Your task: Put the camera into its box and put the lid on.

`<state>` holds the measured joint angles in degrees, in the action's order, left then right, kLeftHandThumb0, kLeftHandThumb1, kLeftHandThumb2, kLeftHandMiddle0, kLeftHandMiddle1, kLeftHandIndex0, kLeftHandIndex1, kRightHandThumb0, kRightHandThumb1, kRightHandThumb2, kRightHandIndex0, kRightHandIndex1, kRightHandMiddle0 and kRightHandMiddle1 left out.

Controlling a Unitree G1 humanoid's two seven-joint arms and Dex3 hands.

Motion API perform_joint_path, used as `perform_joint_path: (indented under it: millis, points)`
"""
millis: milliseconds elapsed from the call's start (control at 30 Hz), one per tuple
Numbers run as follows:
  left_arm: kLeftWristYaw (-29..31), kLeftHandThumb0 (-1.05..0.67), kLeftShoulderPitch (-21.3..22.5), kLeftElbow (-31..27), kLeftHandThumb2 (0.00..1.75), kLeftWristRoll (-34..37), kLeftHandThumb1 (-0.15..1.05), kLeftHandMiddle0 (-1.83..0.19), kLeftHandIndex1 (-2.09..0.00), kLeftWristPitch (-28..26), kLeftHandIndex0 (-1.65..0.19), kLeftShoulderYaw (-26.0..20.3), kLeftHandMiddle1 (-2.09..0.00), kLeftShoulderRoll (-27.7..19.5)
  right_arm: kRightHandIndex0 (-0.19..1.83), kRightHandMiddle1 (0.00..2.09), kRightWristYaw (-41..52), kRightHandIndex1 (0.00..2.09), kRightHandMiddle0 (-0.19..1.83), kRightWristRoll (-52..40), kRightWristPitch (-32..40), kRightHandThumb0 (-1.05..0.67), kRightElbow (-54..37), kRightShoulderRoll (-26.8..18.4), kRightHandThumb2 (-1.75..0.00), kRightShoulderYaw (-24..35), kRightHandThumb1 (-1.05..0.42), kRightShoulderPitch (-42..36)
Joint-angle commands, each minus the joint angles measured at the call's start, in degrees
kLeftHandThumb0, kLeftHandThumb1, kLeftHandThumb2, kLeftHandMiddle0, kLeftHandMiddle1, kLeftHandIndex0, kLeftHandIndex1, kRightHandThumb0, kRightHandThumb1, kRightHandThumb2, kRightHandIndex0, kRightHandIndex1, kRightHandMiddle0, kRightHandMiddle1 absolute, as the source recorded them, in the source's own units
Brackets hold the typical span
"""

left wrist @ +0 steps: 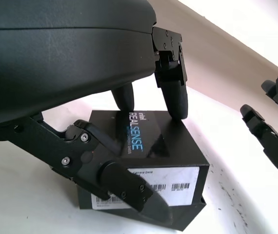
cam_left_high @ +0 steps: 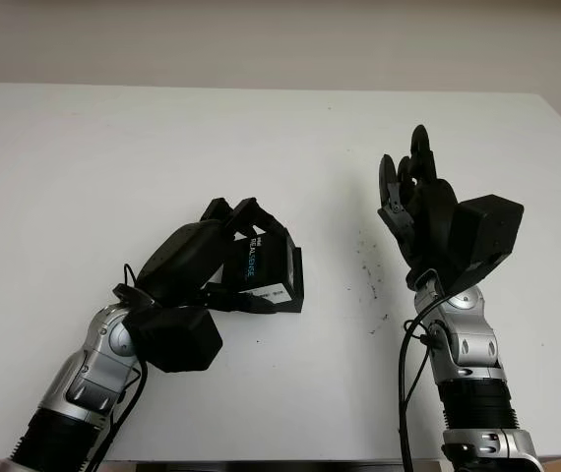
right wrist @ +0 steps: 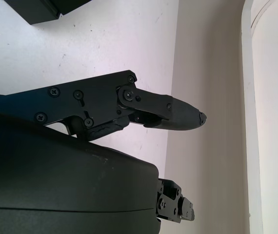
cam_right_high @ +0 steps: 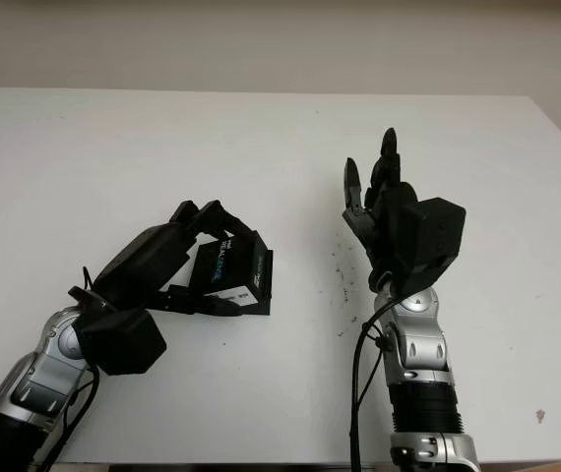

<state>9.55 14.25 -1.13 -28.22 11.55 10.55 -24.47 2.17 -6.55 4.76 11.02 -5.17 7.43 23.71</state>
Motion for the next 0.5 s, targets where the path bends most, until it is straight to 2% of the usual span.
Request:
perform_joint_path:
  millis: [0, 167, 467]
  points:
    - [0.39, -0.18, 0.16, -2.17, 0.11, -0.84, 1.05, -0.33, -1.58, -1.85, -0.11, -0.40, -2.09, -0.06, -0.19, 0.05, 0.10, 0.03, -0.18, -0.08, -0.48, -0.55, -1.07, -0.21, -0.55, 0.12, -1.05, 0.05]
    - [3.82, -0.17, 0.24, -7.04, 0.08, 0.23, 1.05, -0.29, -1.59, -6.81, -0.11, -0.58, -2.05, 0.32, -0.19, 0.03, -0.02, 0.02, -0.19, 0.20, -0.46, -0.55, -0.86, -0.20, -0.54, -0.04, -1.05, 0.13]
    - [8.47, -0.18, 1.39, -11.90, 0.06, 3.98, 1.05, -0.37, -1.53, -13.77, -0.13, -1.38, -1.87, 0.51, -0.19, 0.03, 0.53, 0.02, -0.19, 0.14, -0.84, -0.54, -0.89, -0.01, -0.54, -0.13, -1.05, -0.18]
